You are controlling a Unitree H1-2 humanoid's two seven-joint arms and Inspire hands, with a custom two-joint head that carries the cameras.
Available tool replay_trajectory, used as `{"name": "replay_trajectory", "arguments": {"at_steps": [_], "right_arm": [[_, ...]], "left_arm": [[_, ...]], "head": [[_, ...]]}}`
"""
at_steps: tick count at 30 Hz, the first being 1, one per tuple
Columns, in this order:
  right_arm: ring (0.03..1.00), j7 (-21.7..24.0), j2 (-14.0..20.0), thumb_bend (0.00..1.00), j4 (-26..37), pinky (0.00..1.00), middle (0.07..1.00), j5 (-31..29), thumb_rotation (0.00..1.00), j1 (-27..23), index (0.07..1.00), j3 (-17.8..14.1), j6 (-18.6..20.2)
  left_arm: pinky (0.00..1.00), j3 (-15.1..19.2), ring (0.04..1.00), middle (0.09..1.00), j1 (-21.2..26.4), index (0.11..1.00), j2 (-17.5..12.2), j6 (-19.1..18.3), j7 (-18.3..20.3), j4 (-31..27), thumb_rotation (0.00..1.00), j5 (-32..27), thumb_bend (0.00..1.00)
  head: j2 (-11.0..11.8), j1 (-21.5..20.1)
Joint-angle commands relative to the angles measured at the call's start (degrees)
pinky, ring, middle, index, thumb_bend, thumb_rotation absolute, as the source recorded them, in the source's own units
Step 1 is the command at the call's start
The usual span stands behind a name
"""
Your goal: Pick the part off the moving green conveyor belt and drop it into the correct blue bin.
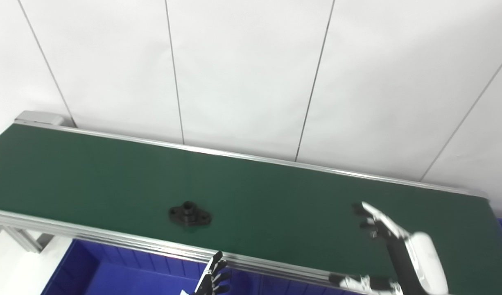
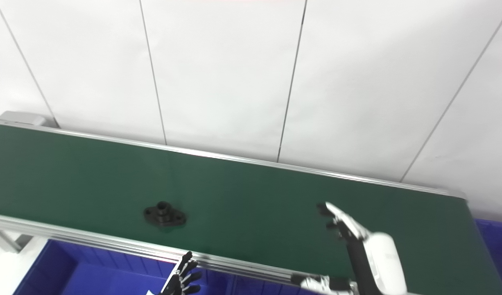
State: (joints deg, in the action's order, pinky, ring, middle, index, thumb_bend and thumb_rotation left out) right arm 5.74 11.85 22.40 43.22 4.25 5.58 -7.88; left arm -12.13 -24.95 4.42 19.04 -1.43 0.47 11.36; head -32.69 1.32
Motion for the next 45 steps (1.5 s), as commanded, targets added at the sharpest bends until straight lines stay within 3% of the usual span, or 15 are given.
{"name": "replay_trajectory", "arguments": {"at_steps": [1,5,9,19,26,37,39,40,42,45], "right_arm": [[0.673,3.25,0.05,0.98,1.19,0.56,0.769,4.14,0.28,-3.51,0.816,1.38,3.56],[0.671,7.42,-0.91,0.97,-1.72,0.54,0.776,11.09,0.30,-9.33,0.814,5.52,6.55],[0.654,8.60,-1.94,0.98,-5.76,0.53,0.764,16.29,0.31,-14.13,0.804,9.41,7.44],[0.642,6.58,-5.69,0.98,-19.14,0.51,0.755,23.68,0.34,-23.98,0.798,16.05,8.19],[0.646,6.37,-8.52,0.97,-27.35,0.52,0.759,24.12,0.37,-28.91,0.810,19.09,10.74],[0.586,2.59,-12.02,0.97,-38.65,0.48,0.714,21.61,0.33,-32.87,0.792,22.48,13.22],[0.554,1.83,-12.34,0.94,-40.11,0.46,0.657,20.89,0.31,-33.20,0.779,22.91,13.08],[0.446,1.45,-12.48,0.91,-40.78,0.35,0.542,20.35,0.30,-33.28,0.747,23.00,12.97],[0.334,1.28,-12.91,0.87,-42.00,0.26,0.434,19.07,0.27,-33.35,0.706,22.98,13.35],[0.282,0.82,-13.38,0.83,-44.44,0.21,0.385,17.64,0.25,-33.45,0.679,23.07,13.91]], "left_arm": [[0.82,-0.46,0.884,0.945,0.14,0.991,0.13,0.64,0.32,-2.30,0.69,-0.89,0.72],[0.82,-0.60,0.886,0.945,-0.11,0.994,0.09,0.53,0.52,-2.71,0.70,-1.07,0.72],[0.83,-0.92,0.885,0.942,-0.43,0.994,0.21,0.28,0.46,-3.27,0.71,-1.01,0.71],[0.81,-1.80,0.868,0.919,-0.49,0.989,1.12,0.13,-0.11,-3.46,0.71,-1.21,0.71],[0.80,-2.17,0.858,0.909,-0.77,0.986,1.85,-0.06,-0.64,-3.86,0.72,-0.49,0.72],[0.83,-3.15,0.863,0.919,-1.80,0.993,2.96,-0.16,-0.85,-4.95,0.72,-0.95,0.72],[0.83,-3.24,0.859,0.917,-1.99,0.991,3.12,-0.07,-1.04,-5.09,0.72,-0.73,0.73],[0.82,-3.30,0.853,0.914,-2.12,0.988,3.20,0.02,-1.15,-5.17,0.72,-0.52,0.72],[0.82,-3.42,0.848,0.913,-2.30,0.988,3.23,0.22,-1.22,-5.31,0.72,-0.37,0.72],[0.82,-3.51,0.842,0.909,-2.57,0.986,3.33,0.16,-1.24,-5.61,0.71,-0.46,0.72]], "head": [[-0.23,-0.04],[-0.75,-0.19],[-1.04,-0.40],[-1.61,0.16],[-2.10,0.32],[-2.95,1.54],[-3.16,1.84],[-3.34,1.97],[-3.50,2.10],[-3.78,2.21]]}}
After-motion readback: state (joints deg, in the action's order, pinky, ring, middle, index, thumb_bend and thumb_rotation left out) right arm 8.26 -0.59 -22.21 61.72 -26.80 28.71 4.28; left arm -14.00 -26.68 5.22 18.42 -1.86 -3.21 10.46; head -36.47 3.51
